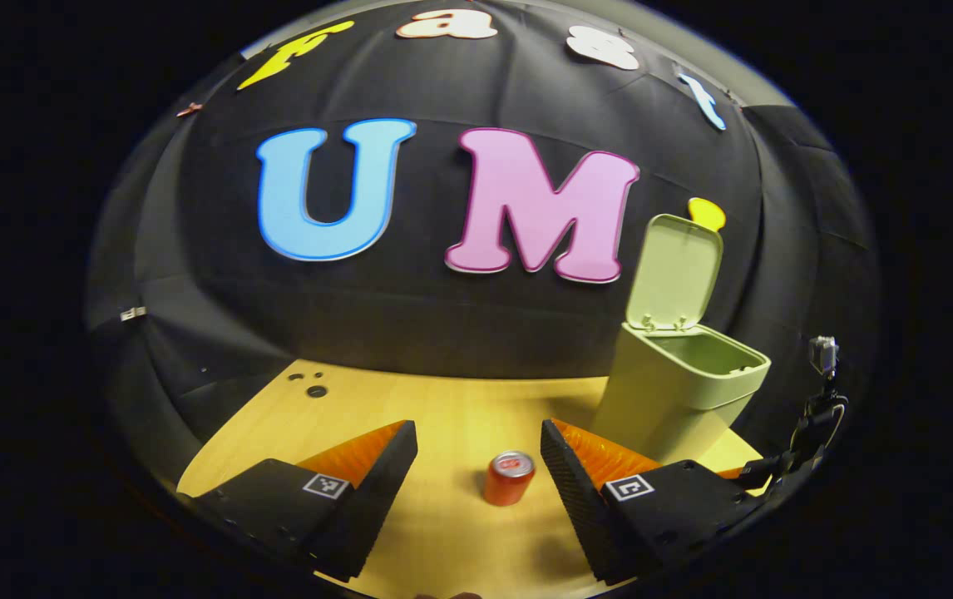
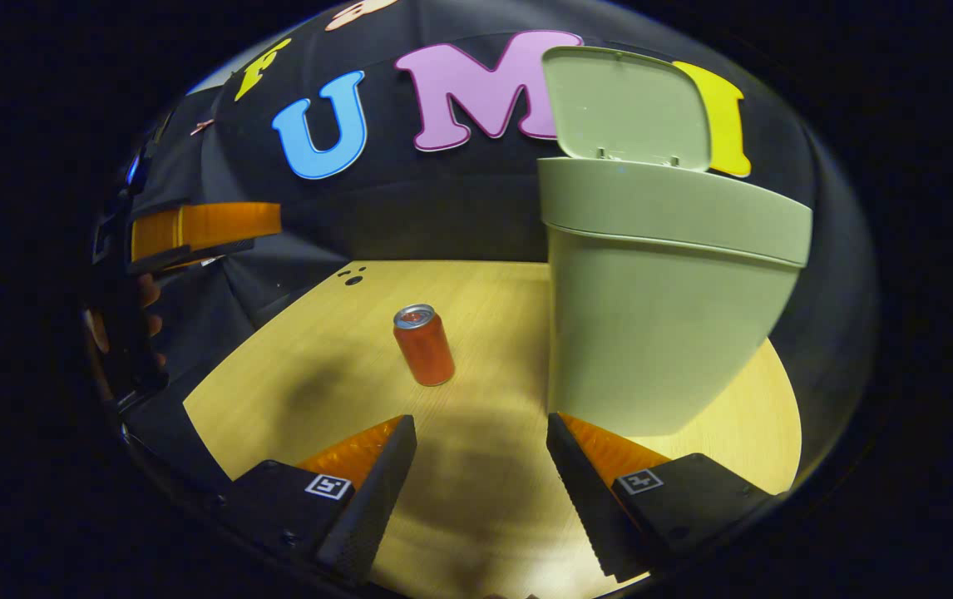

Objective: Press the lid of the desktop garbage bin to open it, pick up the crumpled paper on the desktop and throw it into the bin, then pick up the pop can on the desktop and drop it into the bin, and finally close the garbage bin lid.

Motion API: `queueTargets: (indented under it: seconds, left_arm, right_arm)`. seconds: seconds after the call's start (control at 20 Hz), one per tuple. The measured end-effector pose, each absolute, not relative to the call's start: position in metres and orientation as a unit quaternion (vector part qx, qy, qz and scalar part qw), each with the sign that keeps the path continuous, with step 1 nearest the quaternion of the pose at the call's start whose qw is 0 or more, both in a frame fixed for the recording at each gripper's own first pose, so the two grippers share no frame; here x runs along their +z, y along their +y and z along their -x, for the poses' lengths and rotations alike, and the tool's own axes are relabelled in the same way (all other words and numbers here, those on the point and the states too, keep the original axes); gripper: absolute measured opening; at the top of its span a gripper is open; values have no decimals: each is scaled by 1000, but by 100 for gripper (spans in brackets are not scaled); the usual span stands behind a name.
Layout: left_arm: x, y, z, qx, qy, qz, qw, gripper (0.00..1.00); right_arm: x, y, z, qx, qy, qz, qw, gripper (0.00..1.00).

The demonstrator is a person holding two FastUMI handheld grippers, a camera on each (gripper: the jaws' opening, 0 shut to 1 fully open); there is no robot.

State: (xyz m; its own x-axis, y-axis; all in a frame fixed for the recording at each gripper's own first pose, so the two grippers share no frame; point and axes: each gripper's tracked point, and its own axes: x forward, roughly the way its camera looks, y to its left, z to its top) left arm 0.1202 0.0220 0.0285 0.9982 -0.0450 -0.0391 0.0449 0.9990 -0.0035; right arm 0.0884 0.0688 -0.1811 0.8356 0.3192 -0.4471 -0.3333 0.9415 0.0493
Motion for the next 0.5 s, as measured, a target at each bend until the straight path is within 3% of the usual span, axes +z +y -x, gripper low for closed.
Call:
queueTargets:
  seconds: [0.5]
  left_arm:
    - [-31, 98, -50, 83, 79, 36, 993, 96]
  right_arm:
    - [-207, 147, -156, 218, 229, 53, 947, 99]
